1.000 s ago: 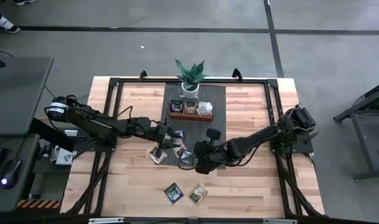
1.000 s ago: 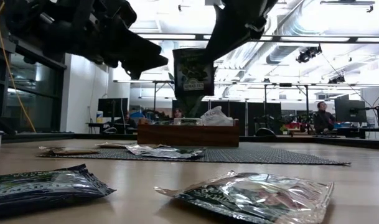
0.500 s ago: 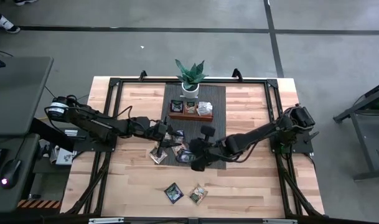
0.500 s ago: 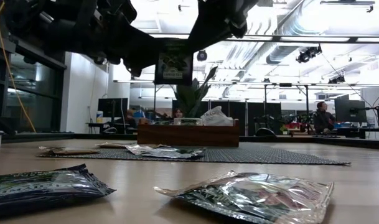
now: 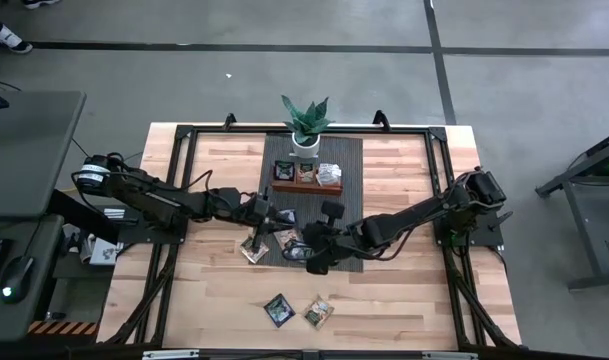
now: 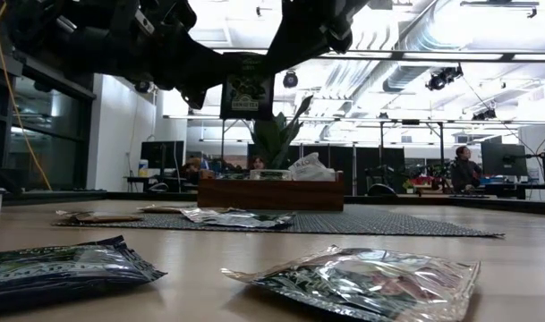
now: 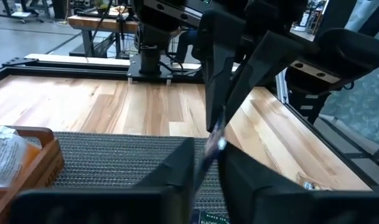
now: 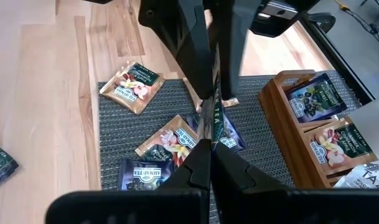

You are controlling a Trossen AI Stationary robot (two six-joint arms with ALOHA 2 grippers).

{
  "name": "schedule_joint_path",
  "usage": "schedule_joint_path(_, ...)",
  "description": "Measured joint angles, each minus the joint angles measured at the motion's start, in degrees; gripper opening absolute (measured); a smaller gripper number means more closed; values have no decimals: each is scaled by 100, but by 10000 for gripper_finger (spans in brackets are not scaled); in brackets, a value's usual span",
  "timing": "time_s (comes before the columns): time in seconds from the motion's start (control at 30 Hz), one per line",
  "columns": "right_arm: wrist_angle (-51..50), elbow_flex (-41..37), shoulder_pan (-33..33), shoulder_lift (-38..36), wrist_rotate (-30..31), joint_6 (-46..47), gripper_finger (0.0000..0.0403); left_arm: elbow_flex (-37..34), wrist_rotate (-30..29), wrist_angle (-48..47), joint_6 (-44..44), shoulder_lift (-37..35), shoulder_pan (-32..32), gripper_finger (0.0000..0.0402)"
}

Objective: Pick & Place Tea
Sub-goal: Put the purple tea bag into the left section of the wooden organizer

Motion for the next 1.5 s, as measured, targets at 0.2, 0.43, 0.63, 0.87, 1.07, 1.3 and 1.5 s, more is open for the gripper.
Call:
schedule_joint_path(0.2, 2, 0, -1, 0, 47, 23, 0, 0, 83, 20, 34, 0, -2, 8)
schedule_joint_path(0.43, 11, -1, -1, 0, 42, 39, 2, 0, 168, 20, 42, 0, -1, 1)
schedule_joint_path(0.63, 7, -2, -1, -11, 25, 108, 60, 0, 157, 17, 44, 0, -2, 0)
schedule_joint_path(0.87, -681, -7, -69, -372, 115, 744, 177, 0, 66, -68, 290, 2, 107, 0)
schedule_joint_path(1.07, -1543, -7, -21, -516, 341, 1438, 236, -138, 503, -21, 326, 2, 844, 0)
schedule_joint_path(1.3, -1880, -16, 209, -476, 452, 1868, 241, -610, 1138, 333, 490, 4, 1950, 0)
schedule_joint_path(1.5, -1879, -15, 364, -474, 543, 2213, 242, -767, 1784, 848, 506, 4, 2874, 0)
